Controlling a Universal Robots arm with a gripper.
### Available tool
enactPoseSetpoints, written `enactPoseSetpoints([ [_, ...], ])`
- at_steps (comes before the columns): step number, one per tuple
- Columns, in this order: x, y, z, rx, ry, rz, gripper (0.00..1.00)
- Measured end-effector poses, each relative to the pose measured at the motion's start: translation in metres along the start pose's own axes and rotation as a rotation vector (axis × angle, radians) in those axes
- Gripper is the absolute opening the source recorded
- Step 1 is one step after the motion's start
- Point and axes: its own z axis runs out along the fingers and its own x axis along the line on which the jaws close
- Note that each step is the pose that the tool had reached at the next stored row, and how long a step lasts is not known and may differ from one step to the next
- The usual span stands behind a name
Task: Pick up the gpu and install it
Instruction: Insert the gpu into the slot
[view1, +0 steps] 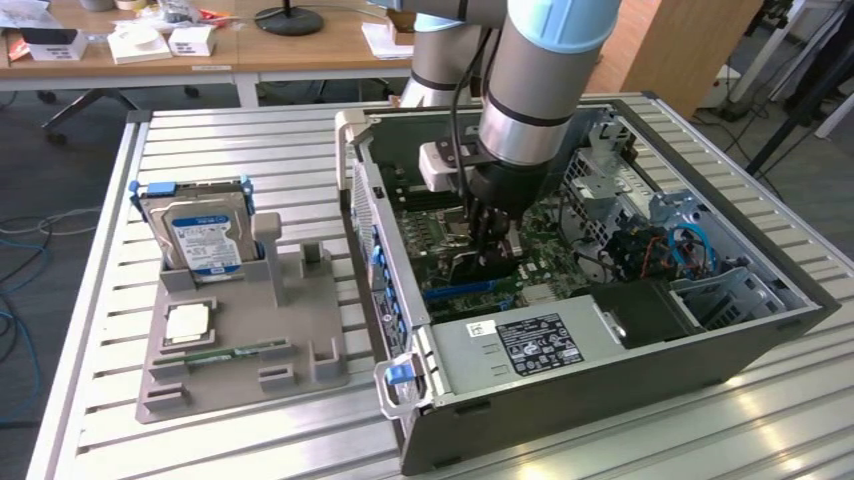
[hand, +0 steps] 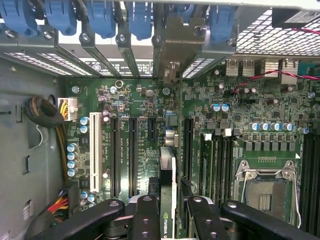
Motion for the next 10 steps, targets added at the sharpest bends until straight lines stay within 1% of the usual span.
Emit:
enactPoseSetpoints([
  [10, 0.0001, 0.0000, 0.0008, -0.0001, 0.0003, 0.000, 0.27],
])
